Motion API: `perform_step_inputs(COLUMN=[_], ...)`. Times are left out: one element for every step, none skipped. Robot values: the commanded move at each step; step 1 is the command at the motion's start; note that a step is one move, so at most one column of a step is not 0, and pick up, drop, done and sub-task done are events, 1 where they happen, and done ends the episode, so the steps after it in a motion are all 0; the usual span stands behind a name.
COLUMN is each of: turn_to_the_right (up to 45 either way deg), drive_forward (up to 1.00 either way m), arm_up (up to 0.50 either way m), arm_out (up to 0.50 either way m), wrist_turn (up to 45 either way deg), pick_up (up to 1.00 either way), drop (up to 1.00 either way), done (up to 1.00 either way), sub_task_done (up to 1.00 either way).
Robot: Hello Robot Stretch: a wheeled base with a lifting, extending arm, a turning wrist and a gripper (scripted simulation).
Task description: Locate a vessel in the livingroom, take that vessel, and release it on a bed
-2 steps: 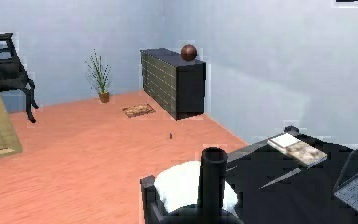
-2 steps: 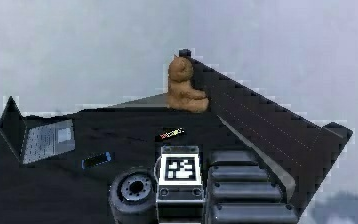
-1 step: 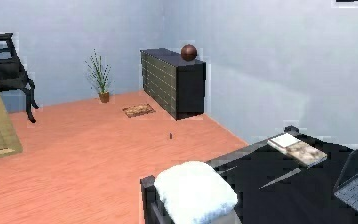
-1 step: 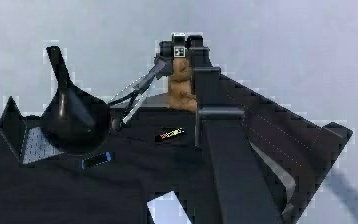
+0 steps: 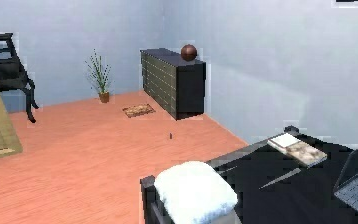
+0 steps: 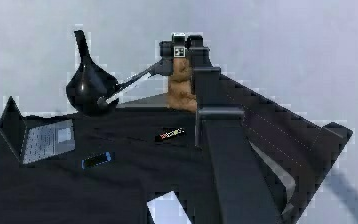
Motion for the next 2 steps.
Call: perform_step_inputs(turn_to_the_right=[0.0, 0.0], drive_forward=[0.0, 0.0], arm_up=[-0.26, -0.32], arm_out=[0.0, 0.0], wrist_turn=[0.0, 0.0], pick_up=[0.0, 0.0], drop=[0.0, 0.0], done=[0.0, 0.0], sub_task_done=[0.0, 0.0])
